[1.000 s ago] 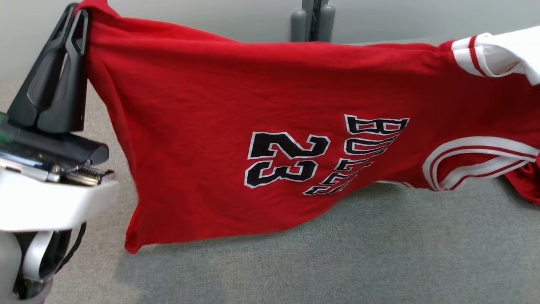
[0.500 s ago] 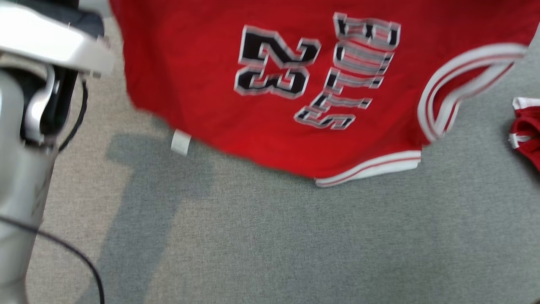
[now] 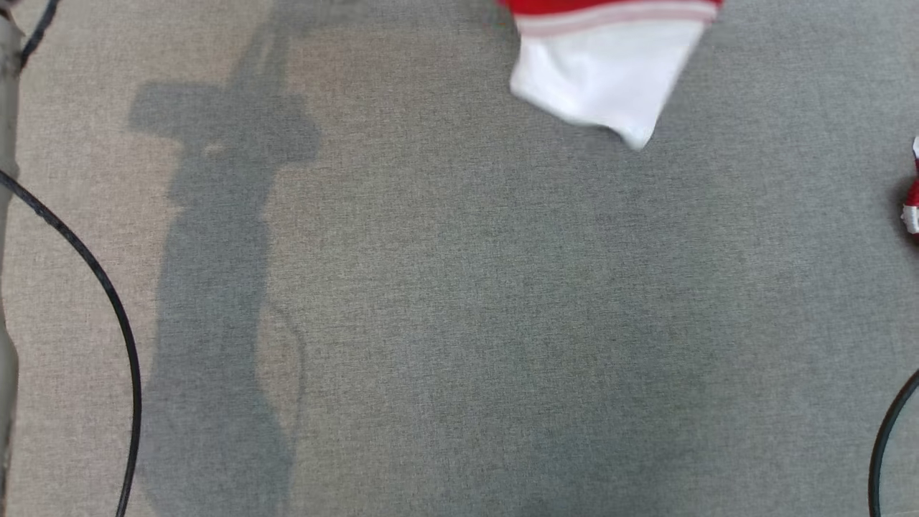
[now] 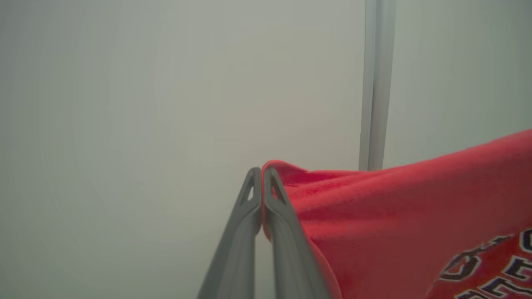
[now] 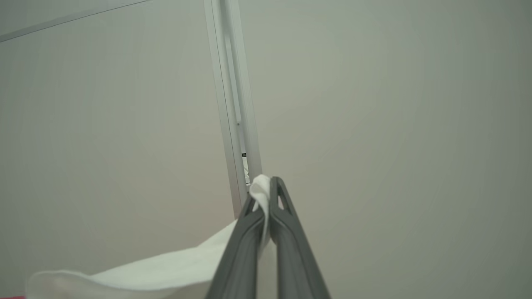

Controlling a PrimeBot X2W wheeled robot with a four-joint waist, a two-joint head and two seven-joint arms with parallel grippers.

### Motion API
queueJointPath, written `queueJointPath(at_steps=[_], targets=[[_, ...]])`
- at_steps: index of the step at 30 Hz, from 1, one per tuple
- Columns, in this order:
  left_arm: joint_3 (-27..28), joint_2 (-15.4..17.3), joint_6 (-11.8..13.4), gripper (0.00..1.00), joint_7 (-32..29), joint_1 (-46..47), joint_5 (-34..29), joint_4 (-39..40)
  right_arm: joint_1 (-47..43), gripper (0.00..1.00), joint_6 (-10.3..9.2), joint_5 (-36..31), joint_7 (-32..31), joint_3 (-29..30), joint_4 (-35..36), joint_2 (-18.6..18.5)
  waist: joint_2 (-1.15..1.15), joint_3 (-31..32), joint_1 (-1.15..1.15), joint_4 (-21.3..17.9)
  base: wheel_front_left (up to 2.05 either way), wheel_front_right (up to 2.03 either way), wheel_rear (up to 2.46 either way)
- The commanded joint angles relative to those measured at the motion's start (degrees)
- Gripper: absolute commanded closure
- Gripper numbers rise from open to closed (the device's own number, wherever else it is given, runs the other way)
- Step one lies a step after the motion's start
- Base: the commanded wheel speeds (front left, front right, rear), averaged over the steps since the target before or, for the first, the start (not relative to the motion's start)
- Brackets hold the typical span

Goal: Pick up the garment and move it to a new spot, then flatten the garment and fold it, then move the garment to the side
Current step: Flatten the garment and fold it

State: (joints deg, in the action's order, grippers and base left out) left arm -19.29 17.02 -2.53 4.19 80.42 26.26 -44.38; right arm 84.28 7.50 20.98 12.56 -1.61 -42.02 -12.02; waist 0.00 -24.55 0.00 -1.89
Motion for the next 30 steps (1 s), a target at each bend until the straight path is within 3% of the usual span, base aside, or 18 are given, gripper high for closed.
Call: queueJointPath(at_steps=[1, 9, 16, 24, 30], targets=[[0.39, 0.35, -0.24, 1.00, 1.03, 2.04, 0.05, -1.86, 2.34, 1.00, -0.03, 1.45, 1.15, 0.20, -1.06, 0.43, 0.00, 0.09, 0.00, -0.13, 0.00, 0.00, 0.00], [0.45, -0.46, -1.73, 1.00, 4.93, 7.10, 0.65, -10.48, 6.92, 1.00, -0.02, 3.26, 2.38, -2.80, -8.35, 0.83, 0.00, -0.97, 0.00, -0.69, 0.00, 0.00, 0.00], [-1.69, -2.49, -4.18, 1.00, 8.75, 1.68, 1.61, -13.75, -0.25, 1.00, -0.02, 9.15, 2.63, -8.44, -9.58, 0.13, 0.00, -2.55, 0.00, -0.05, 0.00, 0.00, 0.00], [-1.66, -2.83, -4.90, 1.00, 11.06, -18.13, 3.84, -4.94, -25.42, 1.00, -0.02, 21.95, 2.67, -10.71, 2.95, -2.74, 0.00, -0.48, 0.00, 0.54, 0.00, 0.00, 0.00], [0.53, -1.44, -1.83, 1.00, 11.03, -38.20, 3.61, 9.95, -48.19, 1.00, -0.01, 26.47, 2.68, -8.47, 13.82, -3.58, 0.00, 3.84, 0.00, 0.72, 0.00, 0.00, 0.00]])
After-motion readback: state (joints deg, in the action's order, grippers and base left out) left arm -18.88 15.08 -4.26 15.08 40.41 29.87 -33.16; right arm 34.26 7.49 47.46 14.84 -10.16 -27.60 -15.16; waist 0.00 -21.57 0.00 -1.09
